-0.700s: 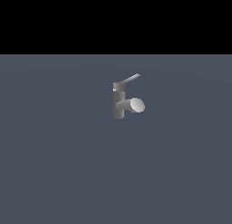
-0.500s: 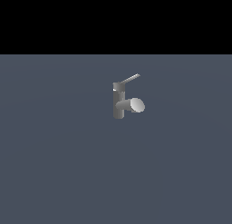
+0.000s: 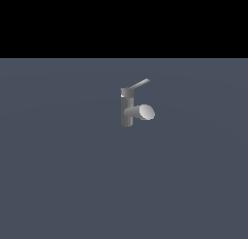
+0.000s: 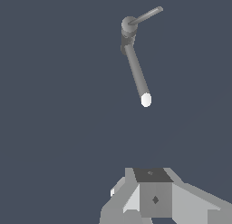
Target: Turn on the faucet by rotating a designated handle.
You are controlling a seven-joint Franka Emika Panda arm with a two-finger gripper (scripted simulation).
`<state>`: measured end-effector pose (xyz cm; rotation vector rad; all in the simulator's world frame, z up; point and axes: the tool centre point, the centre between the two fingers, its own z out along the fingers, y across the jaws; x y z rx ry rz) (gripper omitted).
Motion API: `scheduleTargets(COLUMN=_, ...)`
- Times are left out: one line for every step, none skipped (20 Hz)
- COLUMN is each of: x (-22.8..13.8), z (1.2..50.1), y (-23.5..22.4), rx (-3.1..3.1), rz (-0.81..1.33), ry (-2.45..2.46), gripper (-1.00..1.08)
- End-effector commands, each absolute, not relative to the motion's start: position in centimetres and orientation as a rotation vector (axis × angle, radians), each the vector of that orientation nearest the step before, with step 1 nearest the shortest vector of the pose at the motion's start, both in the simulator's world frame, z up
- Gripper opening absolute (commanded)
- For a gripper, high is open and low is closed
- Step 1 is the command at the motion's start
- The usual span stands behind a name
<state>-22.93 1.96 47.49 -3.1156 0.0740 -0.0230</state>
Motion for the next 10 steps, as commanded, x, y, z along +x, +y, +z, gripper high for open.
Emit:
scheduleTargets(x=-21.9, z=46.7, y=2.4, rx=-3.114, rz=-0.022, ry=0.131, gripper=-1.00)
scheduleTargets(x=-21.4, z=46.3, y=2.6, rx=-3.112, rz=-0.021, ry=0.158, gripper=-1.00)
scheduleTargets(x=-20.9, z=45.9, y=2.9, rx=-3.111, rz=-0.021, ry=0.187, gripper=-1.00)
scheduleTargets(x=-20.3, z=45.4, y=3.1, rx=-3.109, rz=-0.021, ry=0.218, gripper=-1.00)
scheduleTargets(x=-19.7, z=45.0, y=3.3, rx=-3.107, rz=-0.020, ry=0.249, gripper=-1.00)
scheduleTargets(x=-19.1, z=44.5, y=3.5, rx=-3.104, rz=-0.020, ry=0.283, gripper=-1.00)
scheduleTargets(x=-18.4, z=44.0, y=3.7, rx=-3.101, rz=-0.020, ry=0.318, gripper=-1.00)
scheduleTargets(x=-17.7, z=43.5, y=3.9, rx=-3.097, rz=-0.019, ry=0.354, gripper=-1.00)
scheduleTargets(x=-17.0, z=43.0, y=4.1, rx=-3.092, rz=-0.019, ry=0.391, gripper=-1.00)
scheduleTargets(x=-16.3, z=42.5, y=4.2, rx=-3.087, rz=-0.018, ry=0.429, gripper=-1.00)
